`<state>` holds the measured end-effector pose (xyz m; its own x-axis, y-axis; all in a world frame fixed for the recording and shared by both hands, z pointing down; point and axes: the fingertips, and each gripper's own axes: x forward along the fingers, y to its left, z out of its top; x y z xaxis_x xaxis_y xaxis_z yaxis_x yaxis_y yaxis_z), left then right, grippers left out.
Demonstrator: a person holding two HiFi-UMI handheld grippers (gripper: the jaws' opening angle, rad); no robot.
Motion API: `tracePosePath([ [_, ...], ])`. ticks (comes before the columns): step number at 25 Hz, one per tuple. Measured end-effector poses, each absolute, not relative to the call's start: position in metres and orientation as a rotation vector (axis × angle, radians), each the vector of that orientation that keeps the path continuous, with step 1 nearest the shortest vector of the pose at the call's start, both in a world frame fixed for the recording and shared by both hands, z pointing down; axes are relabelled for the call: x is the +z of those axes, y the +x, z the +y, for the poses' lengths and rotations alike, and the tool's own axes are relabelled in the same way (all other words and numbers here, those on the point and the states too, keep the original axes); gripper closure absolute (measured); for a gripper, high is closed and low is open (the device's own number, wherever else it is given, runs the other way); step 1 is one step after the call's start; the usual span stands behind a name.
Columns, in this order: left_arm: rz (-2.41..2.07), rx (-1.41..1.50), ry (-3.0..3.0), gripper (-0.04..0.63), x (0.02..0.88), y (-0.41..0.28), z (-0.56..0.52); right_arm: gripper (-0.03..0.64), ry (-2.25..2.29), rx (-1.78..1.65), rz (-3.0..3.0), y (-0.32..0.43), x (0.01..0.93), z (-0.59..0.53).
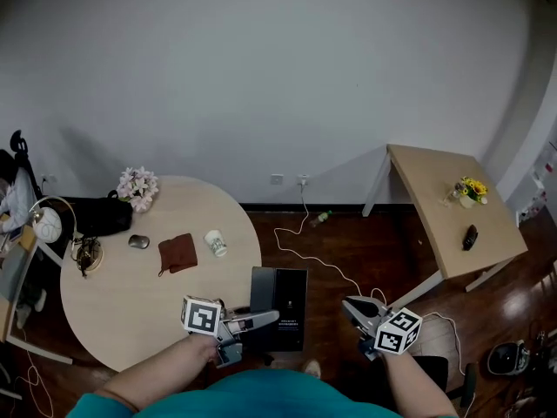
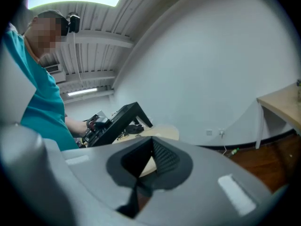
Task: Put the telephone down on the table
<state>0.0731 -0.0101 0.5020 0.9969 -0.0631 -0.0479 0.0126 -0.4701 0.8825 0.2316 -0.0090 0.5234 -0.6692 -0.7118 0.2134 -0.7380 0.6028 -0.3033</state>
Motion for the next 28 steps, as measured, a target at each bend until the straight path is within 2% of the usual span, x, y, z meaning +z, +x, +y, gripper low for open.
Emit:
tracePosePath([
  [5, -0.058, -0.089, 2.026, 0.42, 0.501, 0.017, 0.028, 0.615, 1.228, 0.599, -2.759, 0.178, 0.517, 0.025],
  [21, -0.363, -0.317, 1.96, 0.42, 0.5, -0.064, 0.148, 0.615, 0.854, 0.529, -2.848, 0.114, 0.528, 0.114],
  [28, -0.407, -0.295, 1.997, 0.42, 0.508, -0.134, 0.177, 0.615, 0.826, 0.517, -2.859, 0.049, 0.527, 0.125],
])
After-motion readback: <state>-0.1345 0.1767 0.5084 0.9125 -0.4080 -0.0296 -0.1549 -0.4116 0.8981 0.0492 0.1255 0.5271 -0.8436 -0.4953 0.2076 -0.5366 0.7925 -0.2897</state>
